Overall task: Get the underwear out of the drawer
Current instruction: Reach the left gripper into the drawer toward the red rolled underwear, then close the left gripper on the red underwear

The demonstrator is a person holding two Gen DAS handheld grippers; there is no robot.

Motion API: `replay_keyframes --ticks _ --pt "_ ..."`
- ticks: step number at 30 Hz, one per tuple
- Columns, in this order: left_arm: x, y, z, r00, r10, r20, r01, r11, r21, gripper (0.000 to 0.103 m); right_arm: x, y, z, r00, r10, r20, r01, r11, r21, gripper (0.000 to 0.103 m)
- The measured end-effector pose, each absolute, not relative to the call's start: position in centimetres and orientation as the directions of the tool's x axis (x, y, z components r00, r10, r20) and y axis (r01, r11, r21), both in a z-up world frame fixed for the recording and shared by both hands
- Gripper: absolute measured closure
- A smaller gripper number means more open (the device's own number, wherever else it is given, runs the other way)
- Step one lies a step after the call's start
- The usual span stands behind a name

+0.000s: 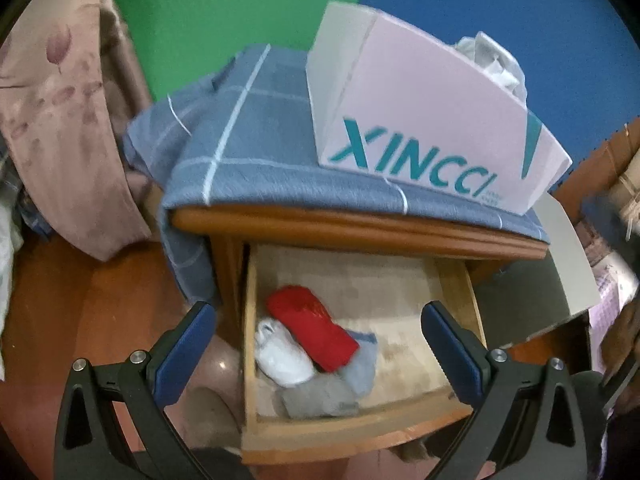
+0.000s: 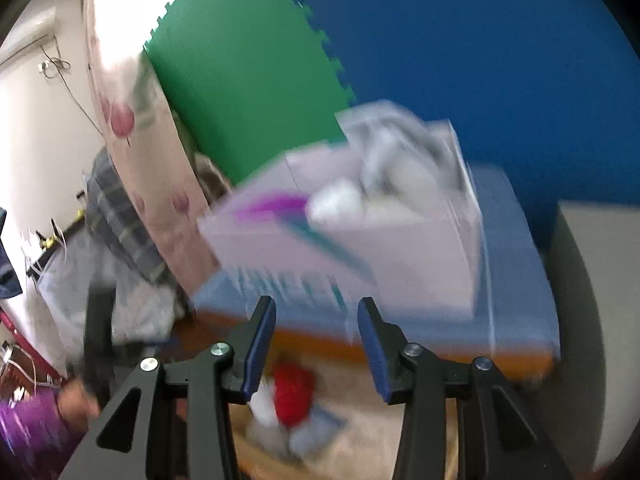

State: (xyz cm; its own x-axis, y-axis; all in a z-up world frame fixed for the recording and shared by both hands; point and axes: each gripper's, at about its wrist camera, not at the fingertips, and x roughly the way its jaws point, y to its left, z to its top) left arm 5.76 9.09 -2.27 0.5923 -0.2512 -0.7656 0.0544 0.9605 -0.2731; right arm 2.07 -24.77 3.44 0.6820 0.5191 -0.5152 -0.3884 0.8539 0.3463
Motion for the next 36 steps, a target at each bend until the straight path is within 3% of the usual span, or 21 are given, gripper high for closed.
replay_keyframes --ticks 4,9,15,17,19,36 --pt "6.3 7.2 -3.4 0.533 -0.266 -0.803 0.082 0.961 -0.263 0.002 1.1 -27.6 -1.1 0.624 0.494 -0.605 -0.278 0.864 0.420 0.060" --pt "7.3 4.1 -6.5 0.442 -0.309 -0.842 0.077 0.948 -0.307 0.002 0.3 -29.1 -0.9 0.630 0.507 -0.588 -0.293 0.857 0.424 0.060" --pt "9.0 1.3 -10.3 0.360 -0.261 -0.895 0.039 0.963 -0.266 0.003 0.2 -29.4 -0.1 0.635 0.539 -0.554 -0.300 0.832 0.466 0.060" --pt "9.6 1.2 -11.3 0.340 -0.261 -0.903 0.015 0.962 -0.272 0.018 -0.1 -29.7 0.0 0.632 0.547 -0.549 -0.304 0.826 0.474 0.060" --pt "10.3 1.2 -12.5 0.302 -0.282 -0.911 -0.019 0.953 -0.302 0.021 -0.2 -29.9 0.0 0.627 0.558 -0.544 -0.311 0.819 0.482 0.060" --pt "12.5 1.2 -16.1 0.316 -0.162 -0.935 -0.150 0.964 -0.218 0.016 -0.5 -30.4 0.0 0.604 0.603 -0.521 -0.326 0.784 0.529 0.060"
